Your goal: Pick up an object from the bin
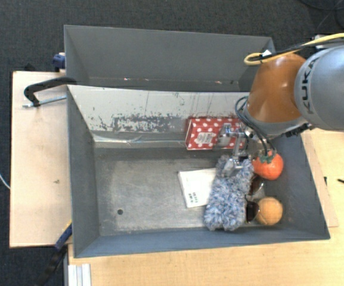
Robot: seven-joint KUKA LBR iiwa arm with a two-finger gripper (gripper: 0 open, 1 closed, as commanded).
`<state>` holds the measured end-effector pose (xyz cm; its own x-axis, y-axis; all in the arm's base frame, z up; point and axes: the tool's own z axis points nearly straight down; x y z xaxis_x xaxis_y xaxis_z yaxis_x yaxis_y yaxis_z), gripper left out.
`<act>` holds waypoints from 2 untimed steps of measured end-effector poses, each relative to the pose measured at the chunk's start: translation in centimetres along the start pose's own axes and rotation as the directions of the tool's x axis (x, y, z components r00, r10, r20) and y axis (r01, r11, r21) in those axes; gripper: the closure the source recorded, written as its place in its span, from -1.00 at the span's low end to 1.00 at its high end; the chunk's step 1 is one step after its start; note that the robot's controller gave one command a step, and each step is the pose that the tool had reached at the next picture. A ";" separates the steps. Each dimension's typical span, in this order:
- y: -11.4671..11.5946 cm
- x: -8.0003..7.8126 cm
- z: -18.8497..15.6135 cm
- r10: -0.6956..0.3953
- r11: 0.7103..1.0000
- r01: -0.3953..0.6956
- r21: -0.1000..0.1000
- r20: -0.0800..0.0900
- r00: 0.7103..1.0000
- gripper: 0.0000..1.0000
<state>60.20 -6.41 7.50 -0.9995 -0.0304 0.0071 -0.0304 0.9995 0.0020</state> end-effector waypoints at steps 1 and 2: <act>0.0 0.0 -0.2 -0.002 1.000 0.002 0.001 -0.002 1.000 -1.00; 2.0 0.3 -0.2 -0.280 0.960 0.279 0.011 0.013 0.960 -1.00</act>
Offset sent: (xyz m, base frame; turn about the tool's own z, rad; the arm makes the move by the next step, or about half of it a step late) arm -0.0143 0.0421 -0.0050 -0.5344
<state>59.86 -4.46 7.75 -0.9512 -0.3086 -0.0068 -0.3086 0.9512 -0.0073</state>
